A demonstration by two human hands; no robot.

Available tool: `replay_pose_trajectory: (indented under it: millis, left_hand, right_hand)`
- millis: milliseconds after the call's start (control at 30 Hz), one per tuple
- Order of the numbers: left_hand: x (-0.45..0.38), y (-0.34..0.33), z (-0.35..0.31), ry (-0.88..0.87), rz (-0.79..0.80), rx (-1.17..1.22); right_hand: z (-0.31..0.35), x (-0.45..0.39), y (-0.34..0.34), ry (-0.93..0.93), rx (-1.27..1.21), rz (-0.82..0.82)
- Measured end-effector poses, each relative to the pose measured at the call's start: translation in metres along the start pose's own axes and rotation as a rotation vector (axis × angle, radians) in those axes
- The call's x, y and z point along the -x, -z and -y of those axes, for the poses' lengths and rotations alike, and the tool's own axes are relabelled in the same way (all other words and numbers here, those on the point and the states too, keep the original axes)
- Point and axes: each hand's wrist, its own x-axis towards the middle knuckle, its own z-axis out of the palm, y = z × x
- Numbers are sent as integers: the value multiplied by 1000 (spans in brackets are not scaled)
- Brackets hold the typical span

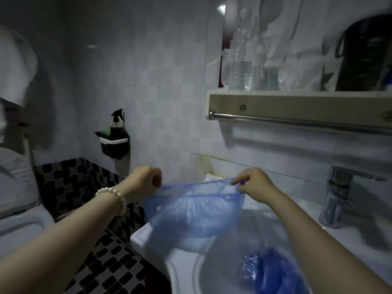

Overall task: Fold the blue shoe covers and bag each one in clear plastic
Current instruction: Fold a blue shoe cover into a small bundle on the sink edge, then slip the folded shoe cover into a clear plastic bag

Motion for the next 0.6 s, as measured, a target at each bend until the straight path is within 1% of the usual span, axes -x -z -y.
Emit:
replay_pose_trajectory:
  millis: [33,67,100,167,200,233,267,300,333,367,433,467,533,567,600]
  left_hand:
    - [-3,4,-2,-4,-105,48]
    - [-6,7,-5,-47,-258,95]
    - [-8,12,-9,-125,-449,109]
    - [-6,21,-21,-304,-831,47]
    - [-3,24,-26,-384,-950,2]
    - [-1,22,-28,-452,-1005,-45]
    - [2,17,-29,-513,-996,-96]
    - [5,7,-26,-561,-908,-147]
    - [9,-7,-19,-599,-777,-200]
    - [13,-21,-13,-613,-623,-245]
    - [25,-45,0,-554,-289,-292]
    - [32,-54,4,-523,-158,-307]
    - [43,-68,12,-495,-26,-328]
    - [47,-75,16,-481,15,-333]
    - [51,-78,17,-457,47,-331]
  right_hand:
    - [5,-2,-1,29,-33,-96]
    - [11,-1,-2,79,-62,-236]
    - [18,0,-2,145,-106,-405]
    - [33,5,2,336,-143,-775]
    - [39,8,4,435,-111,-918]
    - [43,12,3,523,-43,-1004]
    - [42,15,-4,608,65,-1040]
    - [34,17,-14,699,195,-1007]
    - [23,18,-26,777,311,-922]
    - [8,19,-37,819,398,-803]
    - [-19,24,-61,777,512,-533]
    - [-27,27,-69,722,574,-396]
    - [-37,33,-83,590,679,-154]
    - [-39,36,-87,538,690,-67]
    - [-39,38,-89,497,684,-23]
